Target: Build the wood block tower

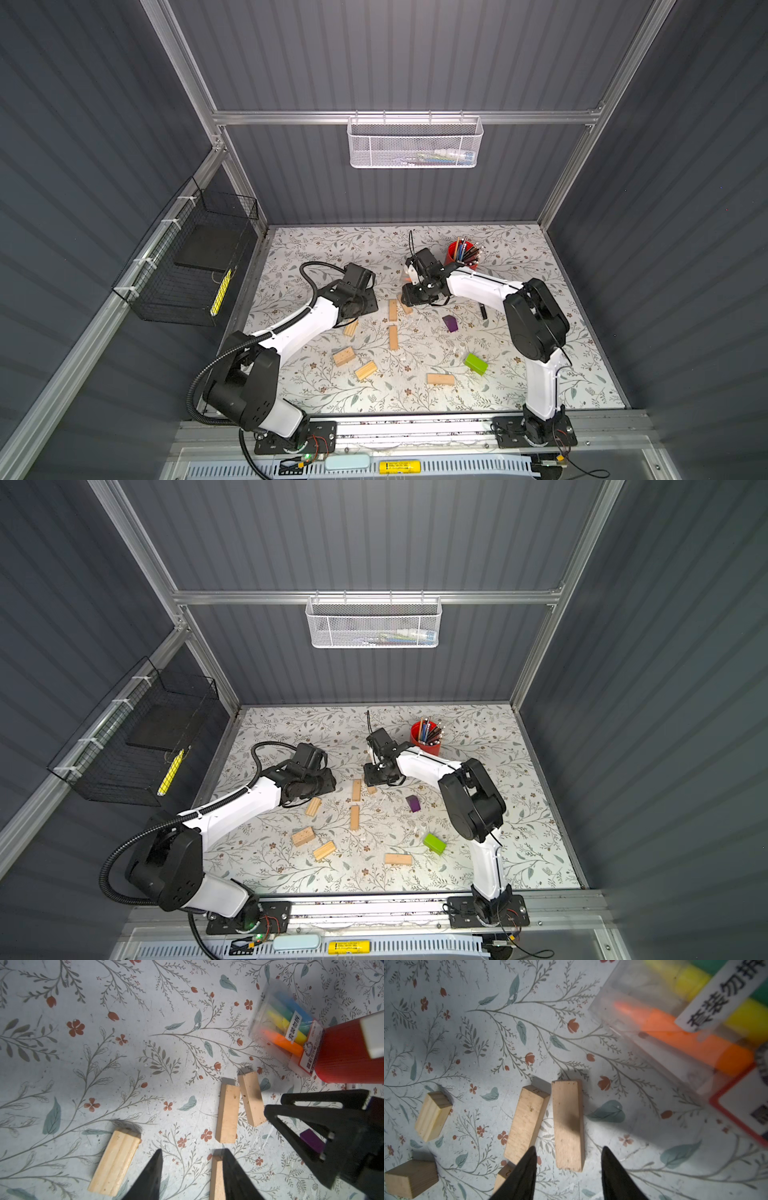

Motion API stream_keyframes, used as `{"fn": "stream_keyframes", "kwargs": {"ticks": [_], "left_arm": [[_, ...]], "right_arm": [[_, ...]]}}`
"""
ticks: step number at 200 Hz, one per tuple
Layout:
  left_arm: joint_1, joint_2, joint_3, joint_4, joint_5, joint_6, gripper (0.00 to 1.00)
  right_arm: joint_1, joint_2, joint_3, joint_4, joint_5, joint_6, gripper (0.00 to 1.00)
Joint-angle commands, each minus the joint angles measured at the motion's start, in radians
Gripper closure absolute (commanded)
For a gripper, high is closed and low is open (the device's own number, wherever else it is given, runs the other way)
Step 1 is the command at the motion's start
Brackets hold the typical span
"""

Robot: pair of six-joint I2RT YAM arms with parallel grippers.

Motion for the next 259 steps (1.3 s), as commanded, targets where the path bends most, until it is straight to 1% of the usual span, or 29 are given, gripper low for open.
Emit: {"fn": "stream_keyframes", "kwargs": {"ticks": [1,45,69,109,128,149,177,201,220,235,259], "left_arm": [[0.008,-0.009,-0.011,0.006,0.003,-0.018,0.53],[0.012,0.004,-0.015,0.017,0.004,-0.025,0.53],[0.012,0.012,-0.013,0.018,0.009,-0.028,0.53],[0.014,0.018,-0.010,0.020,0.015,-0.028,0.53],[0.014,0.023,-0.005,0.017,0.021,-0.027,0.53],[0.014,0.026,-0.006,0.020,0.025,-0.028,0.53],[0.015,0.034,-0.004,0.024,0.037,-0.029,0.53],[0.015,0.039,-0.006,0.038,0.048,-0.041,0.54],[0.014,0.043,-0.007,0.057,0.065,-0.046,0.55],[0.014,0.049,-0.007,0.061,0.068,-0.048,0.55],[0.014,0.054,-0.006,0.063,0.074,-0.048,0.55]], "right_arm": [[0.009,0.028,0.034,-0.042,0.016,-0.024,0.51],[0.010,0.068,0.055,-0.047,0.007,-0.033,0.54],[0.010,0.079,0.061,-0.050,0.007,-0.037,0.57],[0.009,0.094,0.066,-0.046,-0.012,-0.038,0.65],[0.008,0.095,0.058,-0.044,-0.017,-0.035,0.71],[0.009,0.081,0.031,-0.033,-0.026,-0.017,0.73],[0.012,0.047,-0.019,-0.018,-0.034,0.052,0.73],[0.014,0.021,-0.067,0.009,-0.051,0.146,0.73],[0.021,-0.003,-0.097,0.028,-0.042,0.216,0.73],[0.031,-0.010,-0.107,0.021,-0.009,0.264,0.73],[0.036,0.002,-0.115,0.039,-0.013,0.303,0.71]]}}
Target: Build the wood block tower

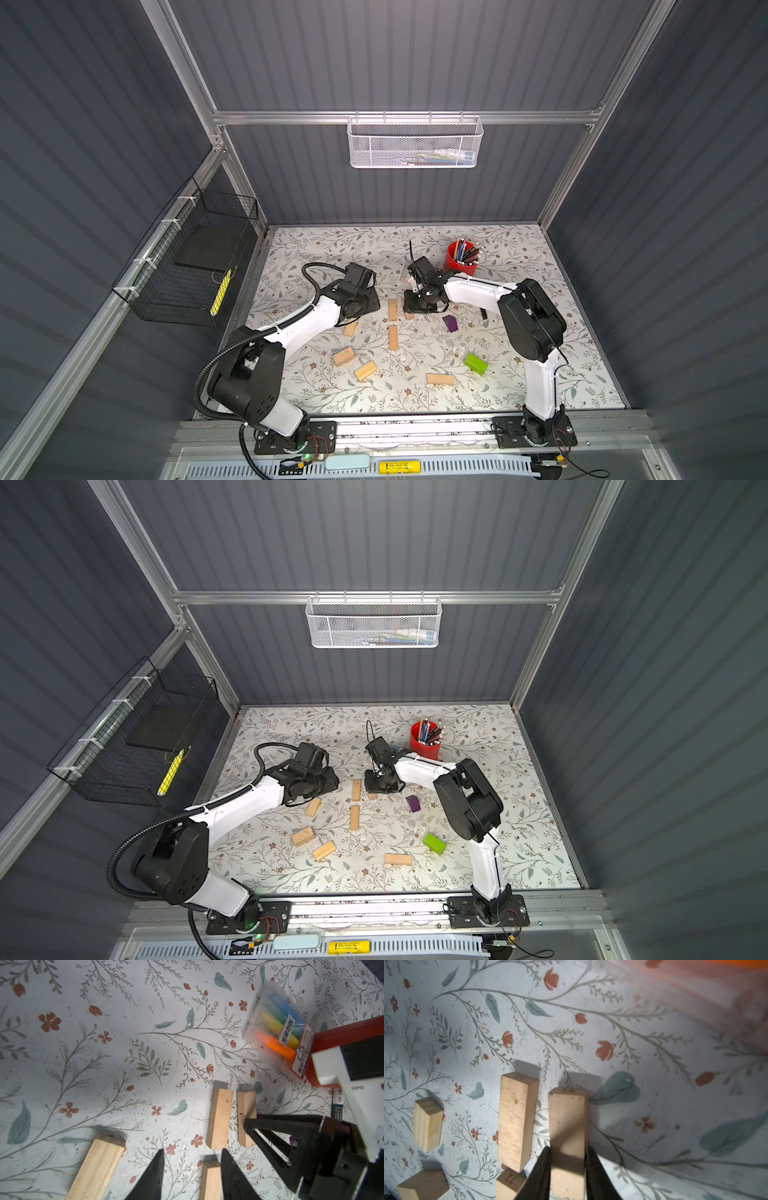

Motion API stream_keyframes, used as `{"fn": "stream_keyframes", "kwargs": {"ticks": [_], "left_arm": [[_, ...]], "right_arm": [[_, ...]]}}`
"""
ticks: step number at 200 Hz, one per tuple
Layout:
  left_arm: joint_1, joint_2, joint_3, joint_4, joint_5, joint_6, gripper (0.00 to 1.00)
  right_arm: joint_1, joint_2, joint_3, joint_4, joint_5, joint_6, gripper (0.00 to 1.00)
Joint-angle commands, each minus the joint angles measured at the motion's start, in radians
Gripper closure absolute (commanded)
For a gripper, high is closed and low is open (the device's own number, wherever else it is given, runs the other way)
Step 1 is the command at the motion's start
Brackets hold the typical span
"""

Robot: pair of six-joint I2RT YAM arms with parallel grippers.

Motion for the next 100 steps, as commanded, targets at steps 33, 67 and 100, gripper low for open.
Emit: {"fn": "stream_keyframes", "kwargs": {"ticks": [33,67,100], "left_arm": [[0.006,0.018,-0.006,0.009,0.025,-0.016,0.55],[0.006,0.025,-0.007,0.013,0.032,-0.015,0.56],[0.007,0.031,-0.004,0.020,0.050,-0.015,0.55]], "right_arm": [[0.025,0.017,-0.007,0.004,0.025,0.114,0.71],[0.027,0.019,0.006,0.003,0.009,0.119,0.64],[0.015,-0.036,-0.020,0.004,0.009,0.124,0.60]]}}
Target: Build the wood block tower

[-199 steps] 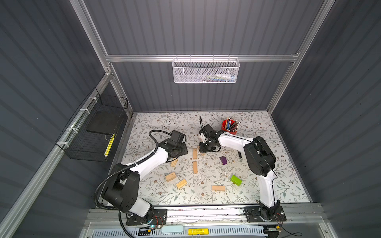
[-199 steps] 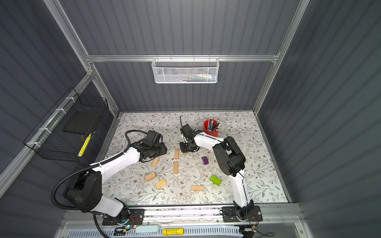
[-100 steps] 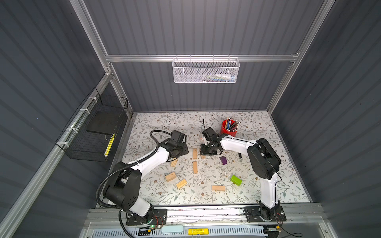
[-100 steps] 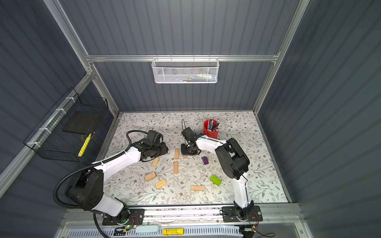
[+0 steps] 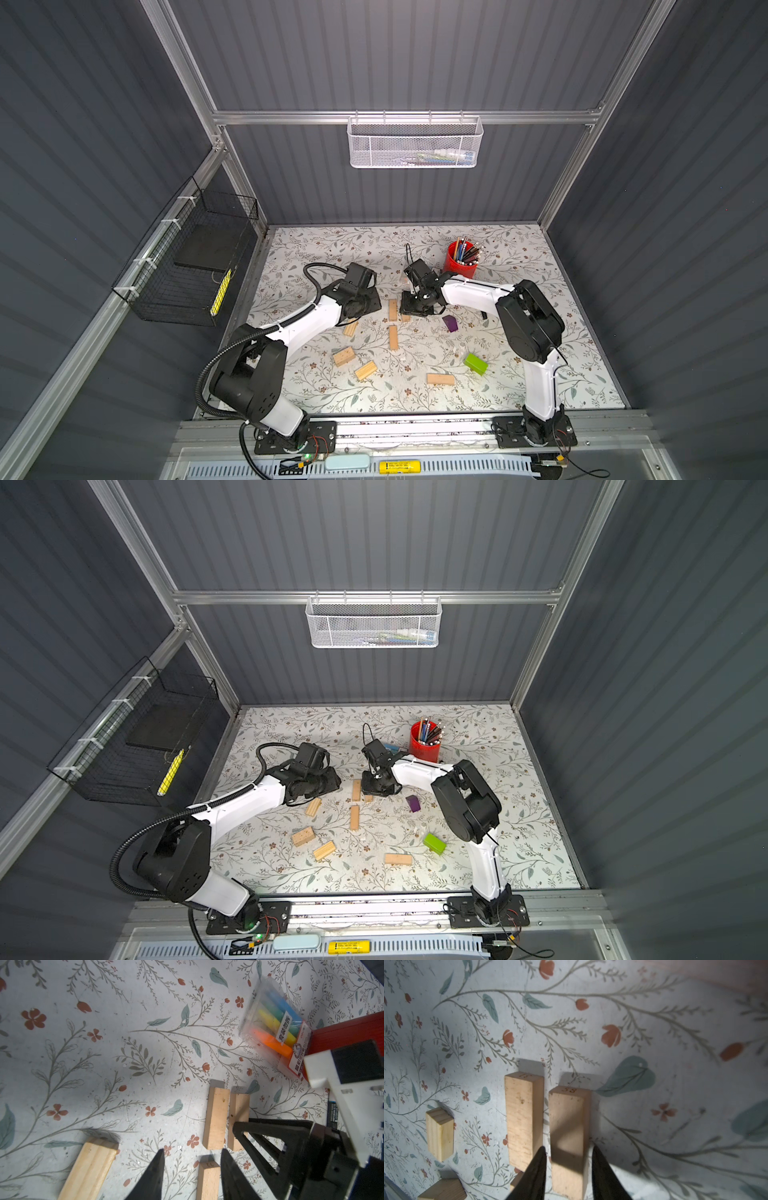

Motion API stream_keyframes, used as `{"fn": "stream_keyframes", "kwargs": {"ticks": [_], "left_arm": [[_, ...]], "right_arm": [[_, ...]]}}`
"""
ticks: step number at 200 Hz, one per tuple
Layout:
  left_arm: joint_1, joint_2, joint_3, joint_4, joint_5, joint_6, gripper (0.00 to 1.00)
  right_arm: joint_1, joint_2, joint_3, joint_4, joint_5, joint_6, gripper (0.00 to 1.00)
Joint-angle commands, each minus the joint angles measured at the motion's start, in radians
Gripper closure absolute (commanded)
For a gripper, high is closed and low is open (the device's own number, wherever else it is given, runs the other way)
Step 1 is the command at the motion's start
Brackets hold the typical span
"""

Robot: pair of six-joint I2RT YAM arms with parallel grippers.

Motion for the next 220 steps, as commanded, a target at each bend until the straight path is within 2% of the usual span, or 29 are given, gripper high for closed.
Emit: {"fn": "stream_keyframes", "kwargs": {"ticks": [1,38,74,220], "left_arm": [[0.005,0.019,-0.004,0.009,0.031,-0.015,0.55],[0.005,0.039,-0.001,0.035,0.071,-0.016,0.56],[0.005,0.070,0.008,0.068,0.116,-0.014,0.58],[0.005,0.204,0.032,0.165,0.222,-0.030,0.66]], "right_arm": [[-0.006,-0.041,-0.021,-0.005,-0.003,0.013,0.60],[-0.031,-0.098,-0.109,0.074,-0.064,0.044,0.61],[-0.051,-0.087,-0.139,0.112,-0.108,0.051,0.67],[-0.067,-0.017,-0.129,0.156,-0.201,0.010,0.80]]}}
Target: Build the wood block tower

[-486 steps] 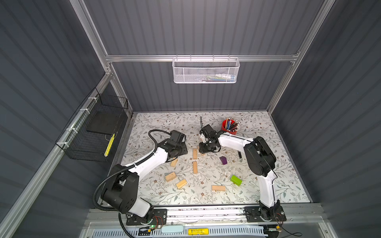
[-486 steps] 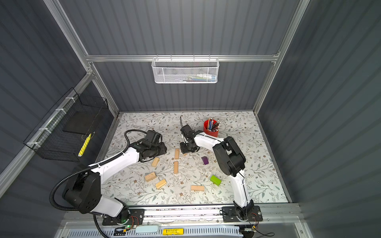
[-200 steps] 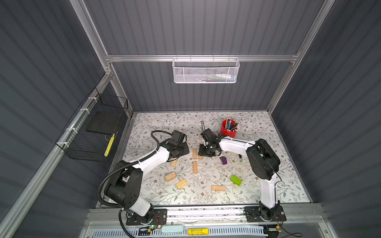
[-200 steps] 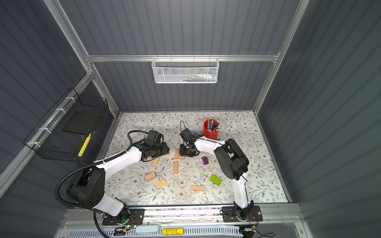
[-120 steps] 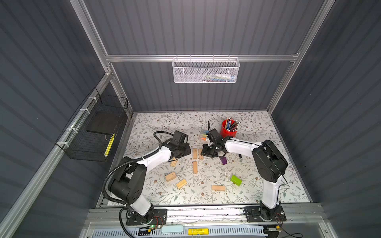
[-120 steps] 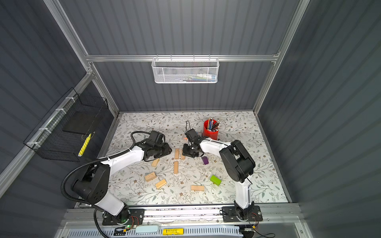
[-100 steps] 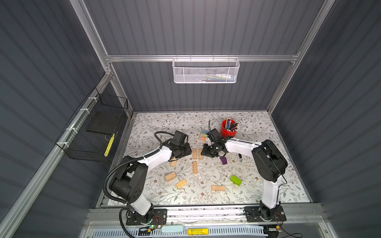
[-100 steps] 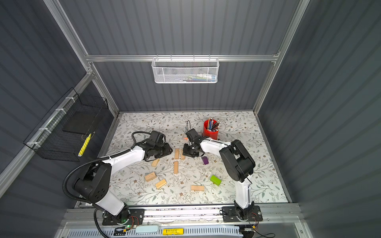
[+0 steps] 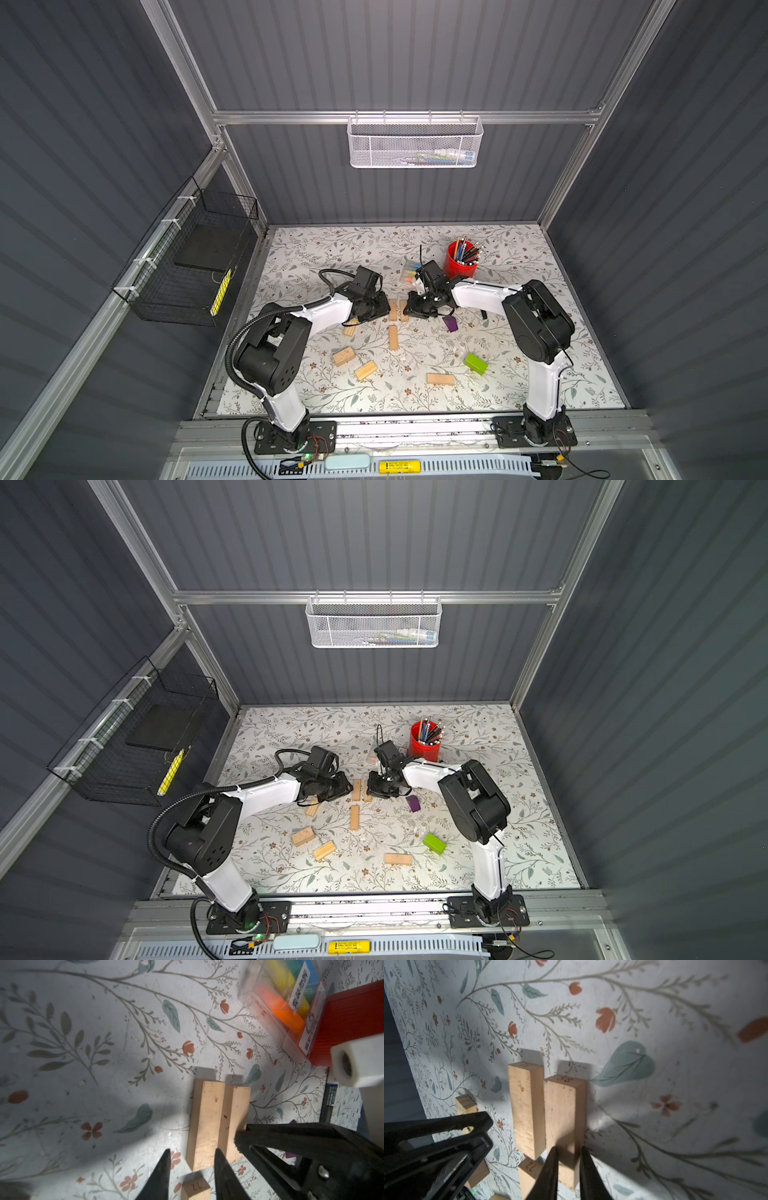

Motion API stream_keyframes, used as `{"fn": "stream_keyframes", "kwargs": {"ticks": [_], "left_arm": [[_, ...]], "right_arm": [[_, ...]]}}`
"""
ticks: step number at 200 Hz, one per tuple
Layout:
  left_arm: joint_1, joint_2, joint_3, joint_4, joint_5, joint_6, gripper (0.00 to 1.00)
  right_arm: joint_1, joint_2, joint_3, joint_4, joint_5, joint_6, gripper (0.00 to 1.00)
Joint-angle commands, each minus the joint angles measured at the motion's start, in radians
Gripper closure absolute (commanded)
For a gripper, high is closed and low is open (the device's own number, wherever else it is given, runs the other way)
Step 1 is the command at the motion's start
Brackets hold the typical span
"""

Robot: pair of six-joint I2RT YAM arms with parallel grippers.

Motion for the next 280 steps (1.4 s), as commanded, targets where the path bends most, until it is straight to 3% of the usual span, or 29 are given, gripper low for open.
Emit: {"fn": "stream_keyframes", "kwargs": {"ticks": [1,171,280], "left_arm": [[0.004,0.021,0.030,0.020,0.030,-0.009,0.66],[0.004,0.127,0.076,0.040,0.043,0.015,0.75],[0.005,0.132,0.077,-0.007,0.073,0.069,0.76]], "right_arm": [[-0.004,0.026,0.000,0.007,-0.019,-0.012,0.80],[-0.004,0.060,0.053,-0.013,-0.019,-0.032,0.83],[0.017,0.000,-0.036,0.035,0.039,0.066,0.86]]}}
